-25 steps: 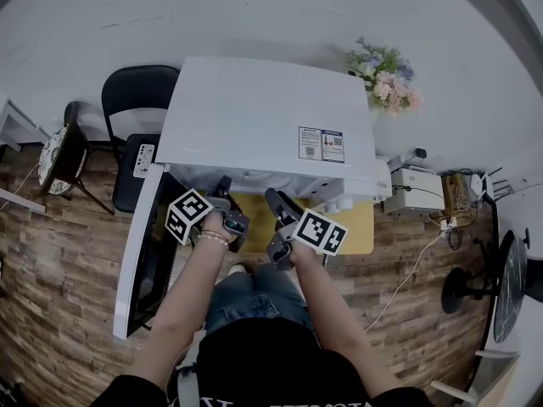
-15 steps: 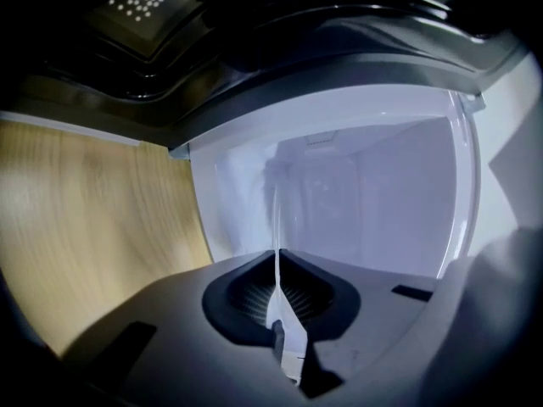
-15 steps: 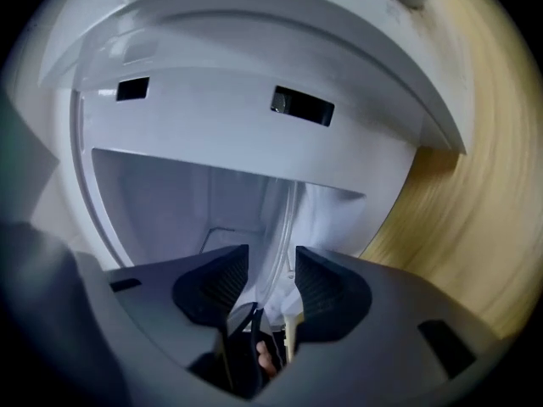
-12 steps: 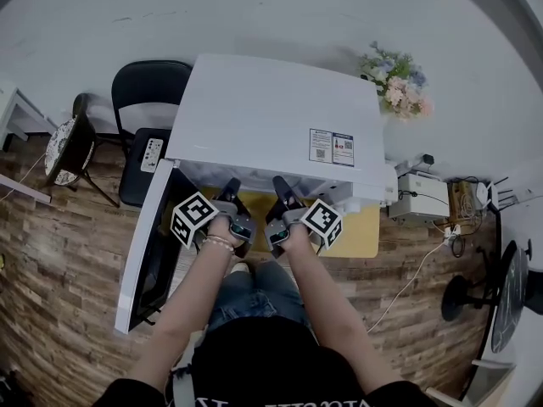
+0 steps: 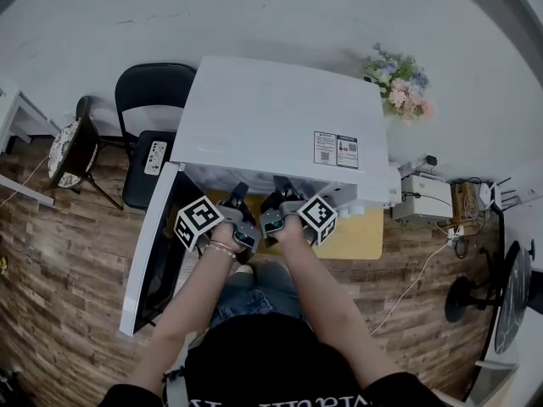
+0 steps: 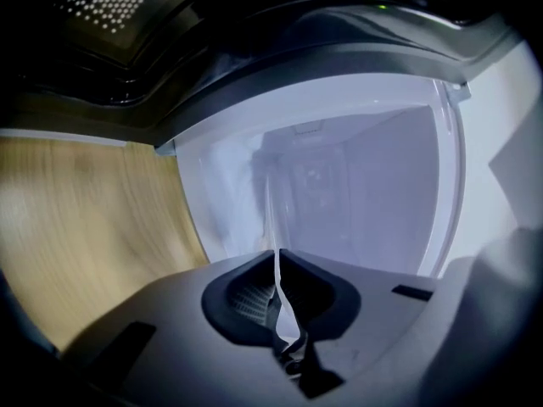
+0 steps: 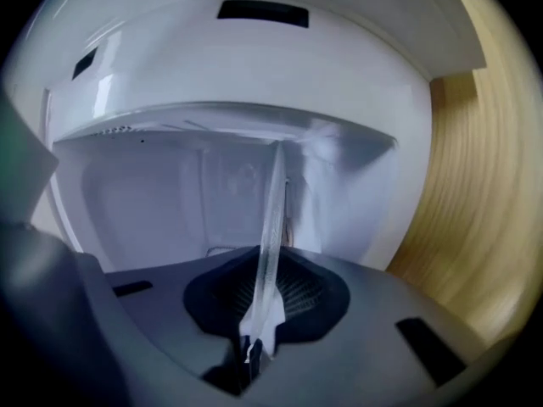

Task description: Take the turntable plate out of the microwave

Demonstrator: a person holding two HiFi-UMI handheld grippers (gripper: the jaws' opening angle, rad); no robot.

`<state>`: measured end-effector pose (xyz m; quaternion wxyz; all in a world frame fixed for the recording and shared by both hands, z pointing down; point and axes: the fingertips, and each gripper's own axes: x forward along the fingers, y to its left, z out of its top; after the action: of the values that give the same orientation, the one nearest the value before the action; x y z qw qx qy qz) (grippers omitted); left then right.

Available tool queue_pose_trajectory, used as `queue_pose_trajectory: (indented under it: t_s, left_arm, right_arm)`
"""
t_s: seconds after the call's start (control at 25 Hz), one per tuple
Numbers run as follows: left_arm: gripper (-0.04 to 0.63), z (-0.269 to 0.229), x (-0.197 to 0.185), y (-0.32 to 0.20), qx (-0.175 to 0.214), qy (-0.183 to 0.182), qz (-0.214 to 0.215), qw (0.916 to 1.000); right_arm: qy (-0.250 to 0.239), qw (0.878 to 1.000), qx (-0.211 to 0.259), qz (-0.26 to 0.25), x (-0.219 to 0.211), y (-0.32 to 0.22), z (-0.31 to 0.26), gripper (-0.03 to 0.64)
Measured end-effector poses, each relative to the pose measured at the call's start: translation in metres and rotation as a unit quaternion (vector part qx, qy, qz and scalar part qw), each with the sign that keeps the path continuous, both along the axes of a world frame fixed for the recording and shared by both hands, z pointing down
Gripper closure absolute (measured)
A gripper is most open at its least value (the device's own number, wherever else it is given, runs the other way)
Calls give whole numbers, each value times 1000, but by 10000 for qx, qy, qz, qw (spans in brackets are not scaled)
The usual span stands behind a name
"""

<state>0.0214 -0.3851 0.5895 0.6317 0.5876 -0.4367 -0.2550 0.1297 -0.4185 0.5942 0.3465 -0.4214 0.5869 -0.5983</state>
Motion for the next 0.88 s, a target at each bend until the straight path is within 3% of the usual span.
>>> queue_pose_trajectory:
  t_s: [0.28,0.36,0.56,0.88]
  left_arm:
    - [542,-6,2,-1,408,-291,270,9984]
    - [459,-7,5,-1,498,-217,325,9980]
    - [459,-12,5,-10,794,-63,218,9966]
    - [459,-3,-1,-15,939,326,-206,9948]
  right_arm:
    - [-305,9991,221,201,3,2,-1,571]
    - [-319,9991,175,202,4,3,1,571]
    - [-362,9992,179,75,3,7,-2,572]
    - [-331,9976,556,-249,4,24,-7,572]
